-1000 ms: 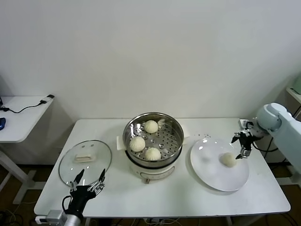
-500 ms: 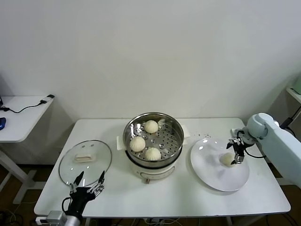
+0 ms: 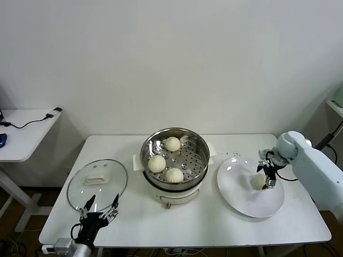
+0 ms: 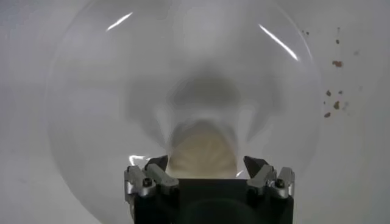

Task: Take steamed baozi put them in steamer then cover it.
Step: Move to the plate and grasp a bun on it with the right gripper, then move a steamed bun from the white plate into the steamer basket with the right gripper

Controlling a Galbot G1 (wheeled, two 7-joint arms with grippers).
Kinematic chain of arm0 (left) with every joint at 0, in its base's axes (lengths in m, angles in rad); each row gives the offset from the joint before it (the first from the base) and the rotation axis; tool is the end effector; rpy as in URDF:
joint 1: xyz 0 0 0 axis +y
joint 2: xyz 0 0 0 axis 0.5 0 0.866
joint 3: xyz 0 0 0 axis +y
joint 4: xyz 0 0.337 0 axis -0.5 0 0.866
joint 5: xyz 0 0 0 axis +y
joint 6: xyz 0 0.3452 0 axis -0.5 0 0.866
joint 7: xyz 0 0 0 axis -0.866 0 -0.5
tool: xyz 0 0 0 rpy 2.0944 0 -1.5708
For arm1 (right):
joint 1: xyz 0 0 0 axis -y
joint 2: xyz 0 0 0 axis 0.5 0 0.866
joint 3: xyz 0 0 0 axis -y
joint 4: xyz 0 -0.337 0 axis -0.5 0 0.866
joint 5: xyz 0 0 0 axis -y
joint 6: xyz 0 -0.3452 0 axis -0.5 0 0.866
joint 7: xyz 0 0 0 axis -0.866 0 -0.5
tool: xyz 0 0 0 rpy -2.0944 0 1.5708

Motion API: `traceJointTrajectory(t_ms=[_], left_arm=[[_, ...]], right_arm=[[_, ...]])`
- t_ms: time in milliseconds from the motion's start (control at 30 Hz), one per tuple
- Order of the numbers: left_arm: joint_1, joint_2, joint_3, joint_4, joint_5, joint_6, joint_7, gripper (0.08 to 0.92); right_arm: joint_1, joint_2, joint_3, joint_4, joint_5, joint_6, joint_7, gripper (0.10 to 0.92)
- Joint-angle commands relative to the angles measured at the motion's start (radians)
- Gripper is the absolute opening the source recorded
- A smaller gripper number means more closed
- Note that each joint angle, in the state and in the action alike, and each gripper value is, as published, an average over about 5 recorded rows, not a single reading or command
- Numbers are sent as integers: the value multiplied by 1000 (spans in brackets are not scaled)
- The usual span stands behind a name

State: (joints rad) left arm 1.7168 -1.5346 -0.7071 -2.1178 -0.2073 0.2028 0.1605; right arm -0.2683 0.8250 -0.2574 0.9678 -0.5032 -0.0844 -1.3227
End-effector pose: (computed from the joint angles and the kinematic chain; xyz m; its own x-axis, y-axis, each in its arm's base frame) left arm 0.1308 0.0595 -0.3018 -0.9554 0.0411 0.2926 0.0083 0.9936 -0.1126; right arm 0.5140 -0.2145 -0.2333 -0.0795 -0.0341 0.9963 -0.9956 0.0532 -0.0776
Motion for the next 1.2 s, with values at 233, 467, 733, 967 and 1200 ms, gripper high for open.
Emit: traceJointTrajectory(t_ms=[233,467,733,967,1200], left_arm=[[-7,-2,1,9,2,2,0,823],[-9,-3,4,14,2,0,0,823],[-19,-1,5,16,1,-2,-1,823],[-36,-10,4,15,30,-22,-11,823],[-43,-13,-3,-8,40,-20,-16,823]], right_arm=[[1,19,1,-30,-23,11,1,823],[7,10,-1,-24,-18,9,-6,766],[134,-46,-138,54,138,-41,-25,624],[535,-24,-491,101,428,-134,-80,619],[814,112,-726,80,610,-192,-112,619]])
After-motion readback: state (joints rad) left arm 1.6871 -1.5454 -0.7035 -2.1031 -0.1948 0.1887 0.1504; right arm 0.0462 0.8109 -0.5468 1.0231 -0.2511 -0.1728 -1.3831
